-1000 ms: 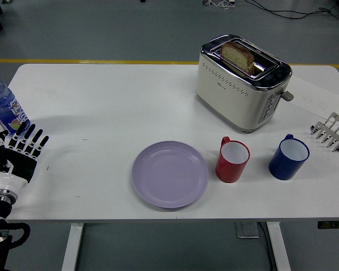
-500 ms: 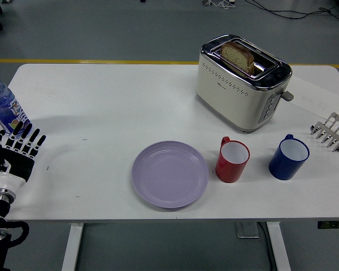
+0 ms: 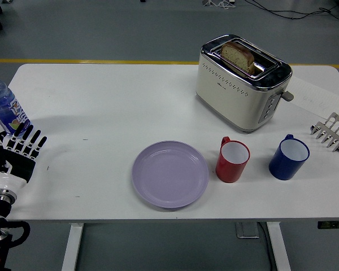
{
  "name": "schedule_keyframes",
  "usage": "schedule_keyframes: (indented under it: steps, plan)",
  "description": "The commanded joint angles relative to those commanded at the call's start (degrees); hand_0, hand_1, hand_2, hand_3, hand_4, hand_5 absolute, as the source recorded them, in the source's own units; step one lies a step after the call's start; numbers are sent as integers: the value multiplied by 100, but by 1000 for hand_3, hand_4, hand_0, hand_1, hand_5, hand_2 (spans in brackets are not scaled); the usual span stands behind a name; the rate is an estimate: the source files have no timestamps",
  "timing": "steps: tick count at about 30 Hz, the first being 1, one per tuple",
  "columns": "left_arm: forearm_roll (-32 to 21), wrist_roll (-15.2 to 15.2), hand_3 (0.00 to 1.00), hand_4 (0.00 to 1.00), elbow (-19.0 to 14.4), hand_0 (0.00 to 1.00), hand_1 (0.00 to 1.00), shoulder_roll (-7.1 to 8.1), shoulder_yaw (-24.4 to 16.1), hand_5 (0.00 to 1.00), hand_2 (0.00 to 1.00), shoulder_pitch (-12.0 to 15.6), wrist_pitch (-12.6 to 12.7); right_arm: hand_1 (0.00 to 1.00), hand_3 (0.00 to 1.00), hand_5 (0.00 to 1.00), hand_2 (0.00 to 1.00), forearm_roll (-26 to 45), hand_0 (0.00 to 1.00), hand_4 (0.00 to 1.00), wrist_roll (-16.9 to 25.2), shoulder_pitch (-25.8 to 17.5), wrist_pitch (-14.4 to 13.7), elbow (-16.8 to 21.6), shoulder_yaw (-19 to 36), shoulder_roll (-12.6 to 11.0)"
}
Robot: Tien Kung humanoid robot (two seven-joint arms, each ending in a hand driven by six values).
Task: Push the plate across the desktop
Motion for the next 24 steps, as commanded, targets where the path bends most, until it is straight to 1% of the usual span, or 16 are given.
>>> schedule_keyframes:
  steps: [24]
  plan:
    - [-16,-1,651,493,50,599,685,-4,-6,964,687,-21,22,483,545,269,595,-19,517,190,32,21,9,0,39,-3]
